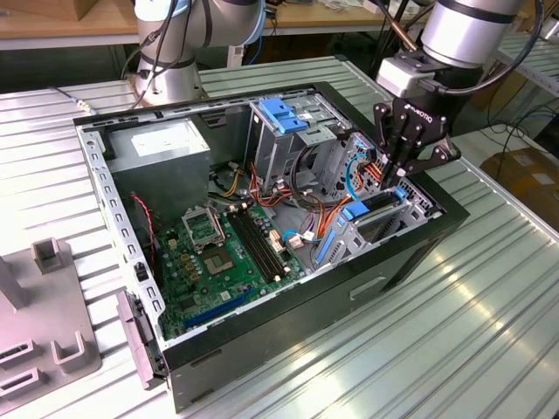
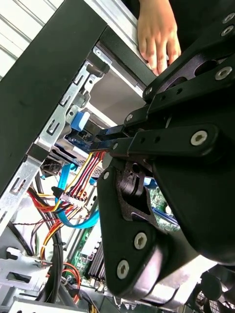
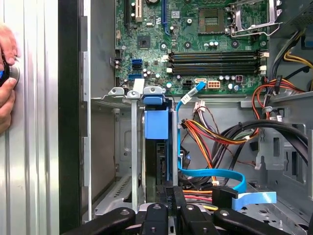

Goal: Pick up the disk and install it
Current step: 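Insert the first disk wire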

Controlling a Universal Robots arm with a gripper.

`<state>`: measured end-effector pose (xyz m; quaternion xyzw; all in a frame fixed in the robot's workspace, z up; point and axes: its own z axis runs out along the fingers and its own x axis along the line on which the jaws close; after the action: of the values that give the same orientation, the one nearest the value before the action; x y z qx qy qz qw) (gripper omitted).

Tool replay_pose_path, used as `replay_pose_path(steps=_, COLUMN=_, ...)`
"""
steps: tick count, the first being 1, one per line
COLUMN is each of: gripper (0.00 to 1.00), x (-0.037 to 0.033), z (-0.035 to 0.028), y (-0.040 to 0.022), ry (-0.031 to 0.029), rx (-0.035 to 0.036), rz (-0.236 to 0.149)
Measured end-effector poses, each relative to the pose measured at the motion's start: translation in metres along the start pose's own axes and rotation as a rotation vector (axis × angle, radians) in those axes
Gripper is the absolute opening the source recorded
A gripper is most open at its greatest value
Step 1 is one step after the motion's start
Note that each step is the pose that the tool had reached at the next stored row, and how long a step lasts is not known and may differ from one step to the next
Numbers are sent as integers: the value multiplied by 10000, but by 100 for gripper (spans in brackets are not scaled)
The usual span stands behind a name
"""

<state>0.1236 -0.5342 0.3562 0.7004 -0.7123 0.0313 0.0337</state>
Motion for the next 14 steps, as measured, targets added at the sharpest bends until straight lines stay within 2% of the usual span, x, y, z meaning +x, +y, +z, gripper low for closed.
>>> replay_pose_path(steps=1, gripper=16, x=3, z=3, y=0, ry=-17, rx=0, rz=0)
replay_pose_path(steps=3, gripper=16, x=30, z=16, y=4, ry=-93, rx=-2, rz=3)
replay_pose_path(steps=4, gripper=16, x=62, z=31, y=12, ry=-158, rx=-3, rz=4)
replay_pose_path(steps=6, gripper=16, x=81, z=51, y=43, ry=-222, rx=16, rz=-46)
replay_pose_path(steps=11, gripper=16, x=82, z=58, y=62, ry=-238, rx=74, rz=-115)
replay_pose_path(steps=14, gripper=16, x=81, z=58, y=61, ry=-238, rx=72, rz=-87)
